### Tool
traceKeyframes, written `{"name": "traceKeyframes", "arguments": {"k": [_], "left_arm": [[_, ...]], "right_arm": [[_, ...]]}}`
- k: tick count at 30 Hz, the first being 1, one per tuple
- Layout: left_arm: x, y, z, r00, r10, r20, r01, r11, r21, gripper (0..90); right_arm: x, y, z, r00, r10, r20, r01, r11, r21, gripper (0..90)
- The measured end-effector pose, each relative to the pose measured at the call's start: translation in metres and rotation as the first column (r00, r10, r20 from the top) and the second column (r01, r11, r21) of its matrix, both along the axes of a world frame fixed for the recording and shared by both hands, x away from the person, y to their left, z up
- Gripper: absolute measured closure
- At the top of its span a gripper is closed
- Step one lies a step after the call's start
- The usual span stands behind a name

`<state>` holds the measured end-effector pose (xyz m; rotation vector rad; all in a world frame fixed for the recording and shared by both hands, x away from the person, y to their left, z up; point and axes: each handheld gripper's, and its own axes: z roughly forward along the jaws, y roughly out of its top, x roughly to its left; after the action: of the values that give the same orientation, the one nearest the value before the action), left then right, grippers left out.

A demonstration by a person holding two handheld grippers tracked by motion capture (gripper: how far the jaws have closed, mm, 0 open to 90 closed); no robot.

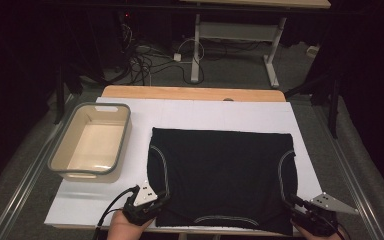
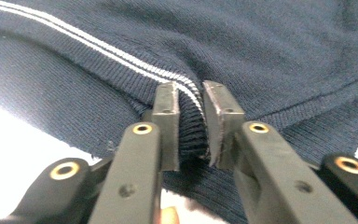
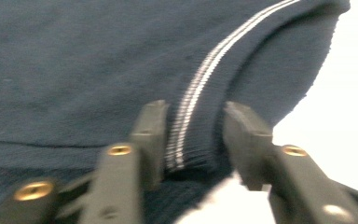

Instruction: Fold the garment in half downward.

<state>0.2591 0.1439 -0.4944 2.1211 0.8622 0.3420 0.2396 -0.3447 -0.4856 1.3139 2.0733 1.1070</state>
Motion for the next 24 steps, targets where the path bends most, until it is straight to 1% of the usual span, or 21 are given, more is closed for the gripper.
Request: {"name": "traceKeyframes", "arguments": {"k": [2, 3, 5, 6, 8, 10, 12, 14, 16, 18, 20, 21, 23, 24], "left_arm": [[-0.001, 0.002, 0.001, 0.9999, 0.012, -0.004, -0.012, 0.9999, -0.011, 75.2], [-0.002, 0.003, 0.002, 0.9999, 0.015, -0.002, -0.015, 0.9998, -0.016, 75.5], [-0.004, 0.005, 0.005, 0.9999, 0.016, 0.004, -0.016, 0.9997, -0.017, 76.0], [-0.005, 0.006, 0.006, 0.9998, 0.017, 0.006, -0.017, 0.9996, -0.020, 76.0], [-0.009, 0.011, 0.006, 0.9997, 0.023, 0.007, -0.023, 0.9995, -0.022, 75.9], [-0.011, 0.016, 0.005, 0.9997, 0.025, -0.001, -0.025, 0.9989, -0.039, 75.7], [-0.009, 0.017, 0.004, 0.9998, 0.020, -0.005, -0.021, 0.9985, -0.050, 74.9], [-0.009, 0.016, 0.003, 0.9999, 0.014, 0.001, -0.014, 0.9984, -0.055, 70.0], [-0.008, 0.017, 0.003, 0.9999, 0.008, 0.008, -0.007, 0.9978, -0.066, 64.2], [-0.007, 0.018, 0.003, 0.9998, 0.006, 0.016, -0.005, 0.9969, -0.078, 55.7], [-0.005, 0.020, 0.003, 0.9997, 0.008, 0.024, -0.006, 0.9951, -0.099, 49.6], [-0.004, 0.020, 0.003, 0.9996, 0.008, 0.026, -0.006, 0.9951, -0.099, 47.0], [-0.002, 0.021, 0.004, 0.9995, 0.008, 0.031, -0.004, 0.9938, -0.111, 41.2], [-0.001, 0.021, 0.004, 0.9993, 0.015, 0.035, -0.011, 0.9938, -0.111, 38.0]], "right_arm": [[-0.002, 0.001, -0.001, 0.9997, 0.025, 0.000, -0.025, 1.000, 0.001, 77.9], [-0.004, 0.002, -0.001, 0.9993, 0.038, 0.002, -0.038, 0.999, 0.002, 80.5], [-0.008, 0.003, 0.002, 0.9990, 0.037, 0.024, -0.036, 0.999, -0.031, 81.9], [-0.011, 0.002, 0.005, 0.9988, 0.027, 0.039, -0.026, 0.999, -0.043, 82.0], [-0.020, -0.002, 0.010, 0.9974, 0.013, 0.071, -0.010, 0.999, -0.032, 82.1], [-0.026, -0.005, 0.010, 0.9972, 0.010, 0.074, -0.008, 0.999, -0.033, 82.0], [-0.025, -0.005, 0.005, 0.9983, 0.017, 0.055, -0.015, 0.999, -0.039, 81.2], [-0.023, -0.004, 0.005, 0.9986, 0.012, 0.051, -0.011, 1.000, -0.026, 76.0], [-0.023, -0.006, 0.008, 0.9973, 0.014, 0.072, -0.013, 1.000, -0.009, 68.2], [-0.024, -0.006, 0.010, 0.9961, 0.014, 0.087, -0.015, 1.000, 0.009, 60.7], [-0.023, -0.006, 0.010, 0.9954, 0.025, 0.093, -0.027, 1.000, 0.014, 52.8], [-0.022, -0.005, 0.009, 0.9956, 0.027, 0.090, -0.029, 0.999, 0.020, 48.2], [-0.020, -0.005, 0.008, 0.9951, 0.032, 0.094, -0.035, 0.999, 0.021, 42.2], [-0.019, -0.004, 0.008, 0.9945, 0.030, 0.100, -0.032, 0.999, 0.025, 39.0]]}}
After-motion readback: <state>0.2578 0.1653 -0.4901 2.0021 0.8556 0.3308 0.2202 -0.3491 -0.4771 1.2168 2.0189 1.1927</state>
